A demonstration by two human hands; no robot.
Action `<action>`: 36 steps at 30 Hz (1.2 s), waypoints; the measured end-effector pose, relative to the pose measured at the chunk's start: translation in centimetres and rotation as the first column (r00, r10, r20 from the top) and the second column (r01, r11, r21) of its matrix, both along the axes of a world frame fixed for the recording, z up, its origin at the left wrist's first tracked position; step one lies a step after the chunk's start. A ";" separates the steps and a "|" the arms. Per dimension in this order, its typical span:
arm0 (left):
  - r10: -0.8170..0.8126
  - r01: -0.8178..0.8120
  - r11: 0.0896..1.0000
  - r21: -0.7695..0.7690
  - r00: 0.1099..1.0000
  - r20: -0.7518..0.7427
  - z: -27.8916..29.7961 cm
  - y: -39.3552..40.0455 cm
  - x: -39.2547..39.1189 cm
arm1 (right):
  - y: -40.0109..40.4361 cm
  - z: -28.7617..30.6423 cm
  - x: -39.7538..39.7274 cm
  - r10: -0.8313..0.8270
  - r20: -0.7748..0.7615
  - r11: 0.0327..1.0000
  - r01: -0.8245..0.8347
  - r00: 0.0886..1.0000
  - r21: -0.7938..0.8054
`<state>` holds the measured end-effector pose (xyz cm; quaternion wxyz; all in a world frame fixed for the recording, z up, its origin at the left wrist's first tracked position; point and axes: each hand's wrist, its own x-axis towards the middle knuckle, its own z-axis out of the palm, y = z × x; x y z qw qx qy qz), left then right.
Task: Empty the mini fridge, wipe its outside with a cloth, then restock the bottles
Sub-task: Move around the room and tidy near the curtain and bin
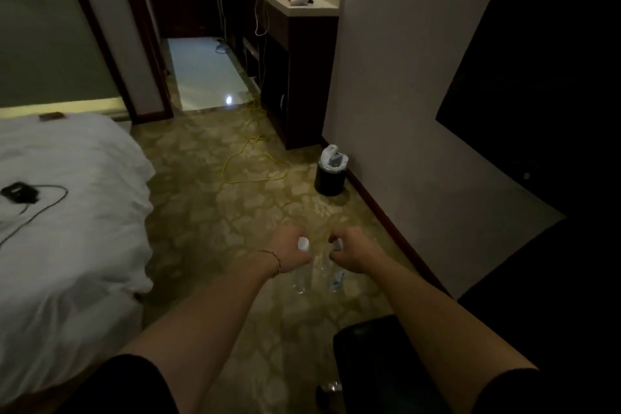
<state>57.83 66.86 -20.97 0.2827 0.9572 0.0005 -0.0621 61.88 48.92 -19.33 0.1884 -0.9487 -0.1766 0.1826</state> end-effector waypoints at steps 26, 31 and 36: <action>-0.061 0.066 0.992 0.109 0.997 -0.052 -2.4 8.7 69.6 | 7.8 -1.7 68.7 -0.073 -0.047 0.996 0.071 0.996 -0.047; -0.128 0.132 0.989 0.060 0.989 -0.074 -4.9 9.2 82.3 | 8.3 -4.4 80.3 -0.141 -0.055 0.987 0.137 0.988 -0.083; -0.187 0.188 0.982 0.005 0.979 -0.077 -7.9 9.5 93.8 | 8.7 -6.8 91.0 -0.221 -0.041 0.972 0.217 0.974 -0.086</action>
